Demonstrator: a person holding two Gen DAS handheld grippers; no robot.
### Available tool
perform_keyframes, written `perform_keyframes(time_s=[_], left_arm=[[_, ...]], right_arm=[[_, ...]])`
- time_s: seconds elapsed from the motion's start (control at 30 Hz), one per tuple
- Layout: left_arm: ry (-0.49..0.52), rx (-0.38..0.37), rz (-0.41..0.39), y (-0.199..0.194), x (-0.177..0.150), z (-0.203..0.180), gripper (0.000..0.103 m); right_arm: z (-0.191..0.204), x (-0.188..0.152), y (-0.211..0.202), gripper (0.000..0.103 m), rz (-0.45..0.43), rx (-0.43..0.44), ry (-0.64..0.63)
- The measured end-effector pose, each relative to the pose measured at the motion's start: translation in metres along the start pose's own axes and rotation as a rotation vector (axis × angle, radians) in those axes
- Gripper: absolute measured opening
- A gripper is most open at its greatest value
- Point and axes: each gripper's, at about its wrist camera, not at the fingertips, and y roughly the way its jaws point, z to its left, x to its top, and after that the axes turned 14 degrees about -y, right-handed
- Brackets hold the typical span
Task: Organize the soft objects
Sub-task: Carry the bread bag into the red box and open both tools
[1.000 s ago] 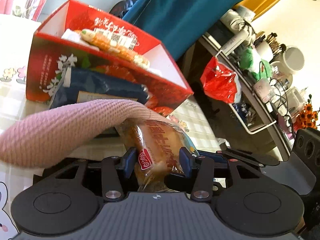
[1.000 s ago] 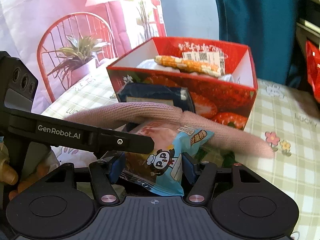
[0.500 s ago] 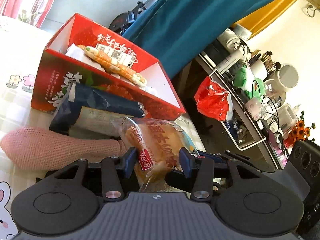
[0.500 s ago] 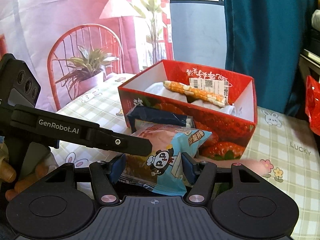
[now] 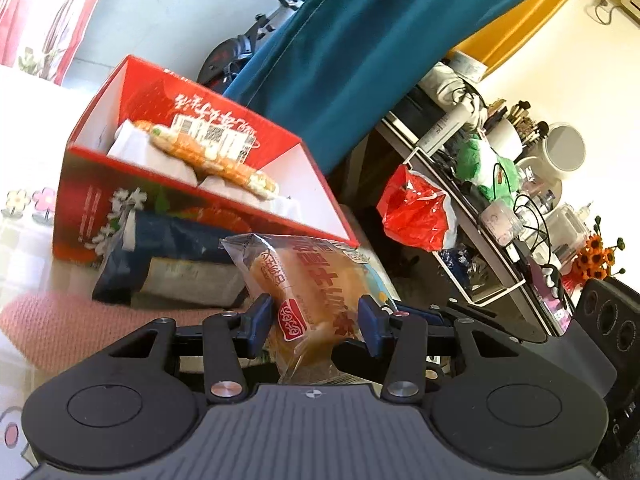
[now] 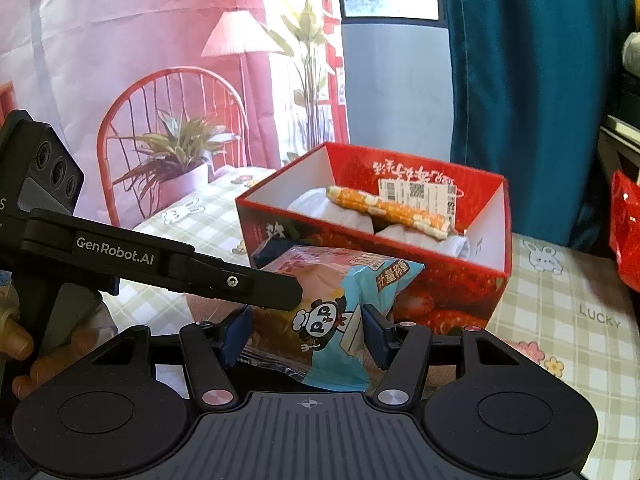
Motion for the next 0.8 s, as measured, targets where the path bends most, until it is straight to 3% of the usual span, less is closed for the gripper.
perform_keyframes(time_s=[0.5,0.8], left_arm=[[0.038,-0.006,0.000,0.026,0.034,-0.017,0.048],[0.038,0.027,-0.005,0.062,0.072,-0.015,0.047]], right_arm=[[-0.031,0.022,0.009,0.055,-0.033,-0.044,-0.012],[-0.065,0.037,0.038,0.054,-0.034,-0.046,0.006]])
